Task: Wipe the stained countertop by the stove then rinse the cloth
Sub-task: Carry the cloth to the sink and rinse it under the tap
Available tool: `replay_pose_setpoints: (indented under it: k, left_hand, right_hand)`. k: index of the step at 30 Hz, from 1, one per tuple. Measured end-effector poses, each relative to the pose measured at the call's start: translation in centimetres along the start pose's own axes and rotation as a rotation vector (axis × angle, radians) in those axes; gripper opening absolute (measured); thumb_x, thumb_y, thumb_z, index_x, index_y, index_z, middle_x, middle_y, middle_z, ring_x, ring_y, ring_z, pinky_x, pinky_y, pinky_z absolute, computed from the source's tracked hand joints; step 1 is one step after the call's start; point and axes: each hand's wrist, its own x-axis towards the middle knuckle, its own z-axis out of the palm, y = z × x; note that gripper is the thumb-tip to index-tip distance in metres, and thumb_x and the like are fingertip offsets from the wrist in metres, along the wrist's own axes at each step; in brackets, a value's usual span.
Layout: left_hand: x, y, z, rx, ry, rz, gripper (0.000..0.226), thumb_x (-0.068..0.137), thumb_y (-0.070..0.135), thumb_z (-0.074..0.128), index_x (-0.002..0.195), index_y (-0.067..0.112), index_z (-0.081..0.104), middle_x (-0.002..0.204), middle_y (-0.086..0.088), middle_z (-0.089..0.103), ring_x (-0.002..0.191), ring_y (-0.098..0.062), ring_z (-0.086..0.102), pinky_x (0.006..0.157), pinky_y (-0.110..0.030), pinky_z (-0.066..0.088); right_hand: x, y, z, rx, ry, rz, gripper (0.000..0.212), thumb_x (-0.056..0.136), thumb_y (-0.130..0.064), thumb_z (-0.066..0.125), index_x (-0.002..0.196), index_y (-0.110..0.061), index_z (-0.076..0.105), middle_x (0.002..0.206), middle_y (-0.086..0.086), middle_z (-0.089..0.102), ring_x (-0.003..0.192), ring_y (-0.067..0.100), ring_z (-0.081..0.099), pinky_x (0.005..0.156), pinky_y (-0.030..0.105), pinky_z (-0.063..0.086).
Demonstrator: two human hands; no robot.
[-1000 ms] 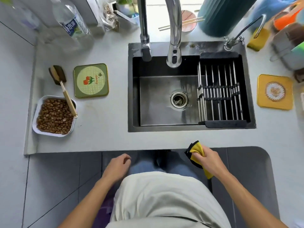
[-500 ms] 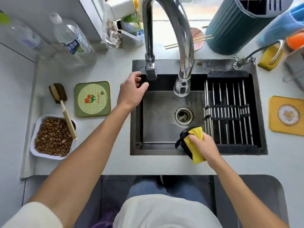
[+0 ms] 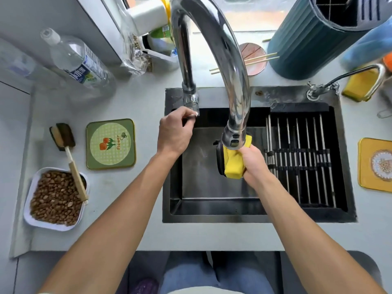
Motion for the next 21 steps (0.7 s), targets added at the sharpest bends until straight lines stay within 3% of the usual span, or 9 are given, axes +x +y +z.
replay_pose_setpoints:
  k: [2,4,6,8,10,12,13,17,21]
  left_hand:
    - [-0.8,-0.5,0.4,-0.022,-0.003,0.018,0.02,0.099,0.012,0.069,0.115,0.019,0.079,0.112,0.007,0.08,0.101,-0.007,0.071,0.098,-0.027,0.058]
    - [-1.7,-0.8,0.9,-0.034,0.05,-0.006,0.032,0.098,0.01,0.068,0.128,0.019,0.072,0.125,0.004,0.075,0.113,-0.008,0.068,0.105,-0.025,0.055]
    - [-3.3,-0.7,1.9,-0.132,0.18,-0.193,0.037,0.096,0.015,0.067,0.132,0.024,0.066,0.126,0.004,0.069,0.111,-0.004,0.066,0.101,-0.021,0.053]
    - [-5.3,-0.4,3.5,-0.248,0.22,-0.44,0.026,0.094,0.024,0.068,0.12,0.027,0.065,0.111,0.006,0.07,0.097,-0.002,0.067,0.092,-0.027,0.058]
    - [-6.6,0.0,5.7,-0.465,-0.04,-0.652,0.019,0.095,0.031,0.07,0.112,0.022,0.067,0.105,0.001,0.073,0.096,-0.014,0.072,0.086,-0.038,0.062]
    - [-7.6,0.7,8.0,-0.578,-0.374,-0.701,0.032,0.099,0.036,0.069,0.123,0.016,0.065,0.118,-0.003,0.072,0.106,-0.02,0.07,0.086,-0.036,0.06]
    - [-7.8,0.9,9.0,-0.567,-0.444,-0.69,0.039,0.099,0.036,0.069,0.13,0.014,0.062,0.124,-0.003,0.071,0.109,-0.018,0.068,0.088,-0.031,0.057]
    - [-7.4,0.8,11.1,-0.66,-0.398,-0.794,0.039,0.1,0.025,0.068,0.135,0.009,0.061,0.127,-0.007,0.071,0.114,-0.021,0.068,0.097,-0.038,0.058]
    - [-6.6,0.0,11.3,-0.612,-0.405,-0.79,0.018,0.099,0.018,0.065,0.1,0.001,0.07,0.085,-0.003,0.07,0.08,-0.021,0.063,0.07,-0.034,0.052]
  right_hand:
    - [0.2,-0.3,0.5,0.049,-0.022,0.014,0.028,0.092,-0.017,0.079,0.117,-0.007,0.074,0.119,0.019,0.077,0.102,0.031,0.075,0.088,0.048,0.064]
    - [0.3,-0.6,0.8,0.068,-0.039,0.027,0.028,0.096,-0.018,0.075,0.12,-0.005,0.072,0.109,0.018,0.078,0.094,0.034,0.073,0.077,0.048,0.065]
    - [0.3,-0.6,0.9,0.078,-0.057,0.044,0.034,0.103,-0.021,0.066,0.129,0.0,0.067,0.11,0.025,0.074,0.091,0.039,0.07,0.081,0.058,0.063]
    - [0.2,-0.6,1.0,0.075,-0.056,0.036,0.039,0.107,-0.025,0.06,0.134,0.003,0.063,0.117,0.03,0.071,0.098,0.042,0.068,0.093,0.071,0.055]
    - [-0.2,-0.4,1.2,0.037,-0.048,-0.014,0.037,0.109,-0.028,0.058,0.132,0.0,0.067,0.113,0.02,0.076,0.102,0.039,0.07,0.097,0.064,0.057]
    - [-0.6,0.0,1.3,-0.072,-0.052,-0.045,0.03,0.108,-0.027,0.058,0.125,-0.006,0.073,0.113,0.012,0.08,0.104,0.035,0.075,0.091,0.05,0.062]
    - [-0.8,0.2,1.2,-0.123,-0.049,-0.053,0.027,0.108,-0.026,0.058,0.122,-0.009,0.075,0.112,0.01,0.081,0.104,0.032,0.076,0.088,0.044,0.063]
    - [-0.7,0.7,0.2,-0.128,-0.036,-0.059,0.029,0.111,-0.027,0.053,0.122,-0.011,0.074,0.107,0.006,0.082,0.099,0.023,0.079,0.081,0.037,0.064]
    - [-0.4,1.2,-0.3,-0.096,-0.011,-0.065,0.033,0.113,-0.035,0.048,0.113,-0.015,0.073,0.108,0.009,0.081,0.101,0.026,0.078,0.086,0.042,0.064]
